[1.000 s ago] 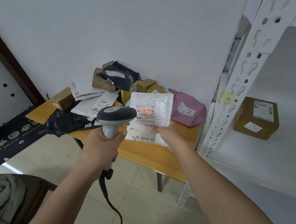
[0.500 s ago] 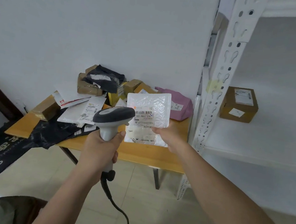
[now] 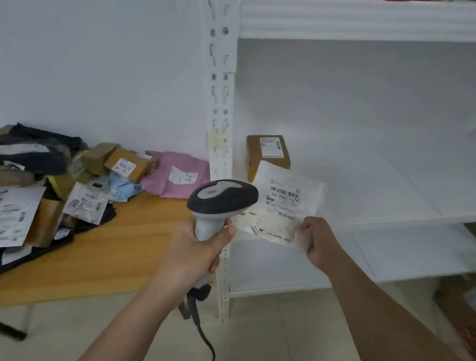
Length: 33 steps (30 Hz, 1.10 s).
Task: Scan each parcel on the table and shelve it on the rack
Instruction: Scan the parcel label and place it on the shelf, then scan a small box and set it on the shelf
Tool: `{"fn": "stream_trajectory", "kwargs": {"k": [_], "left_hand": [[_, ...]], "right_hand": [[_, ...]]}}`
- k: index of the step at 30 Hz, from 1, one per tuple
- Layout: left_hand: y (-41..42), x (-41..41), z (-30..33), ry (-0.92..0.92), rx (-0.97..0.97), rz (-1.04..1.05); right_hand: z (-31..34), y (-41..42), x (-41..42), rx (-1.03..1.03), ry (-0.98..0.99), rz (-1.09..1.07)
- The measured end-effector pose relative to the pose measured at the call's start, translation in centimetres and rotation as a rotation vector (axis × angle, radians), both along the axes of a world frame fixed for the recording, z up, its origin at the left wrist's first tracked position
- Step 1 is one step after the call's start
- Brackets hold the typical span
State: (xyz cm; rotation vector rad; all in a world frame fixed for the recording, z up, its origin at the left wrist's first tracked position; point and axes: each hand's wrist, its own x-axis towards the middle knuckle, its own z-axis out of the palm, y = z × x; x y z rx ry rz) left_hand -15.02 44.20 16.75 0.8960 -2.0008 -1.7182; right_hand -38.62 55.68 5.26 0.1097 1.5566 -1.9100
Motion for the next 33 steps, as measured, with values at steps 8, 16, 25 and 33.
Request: {"fn": "stream_trajectory", "kwargs": {"k": [8,16,25,33], "left_hand": [[3.6,-12.6,-3.4,-0.051,0.032,0.031],[4.9,-24.7,-7.6,-0.133,0.073,0.201],[3.3,-28.3,-9.6,-0.184,0.019,0.346],[2.4,-25.6,-10.3,-0.153,-0.012,0.381]], "right_hand": [[-4.2,4.2,-12.5,0.354,0.235,-0.246],[-8.6,2.1,-24.8,0.583,0.415,-0.074],[-13.1,-2.9,-25.0,0.954,1.105,0.694],[-12.4,-8.7,-27.9,1.008,0.968,0.701]]}}
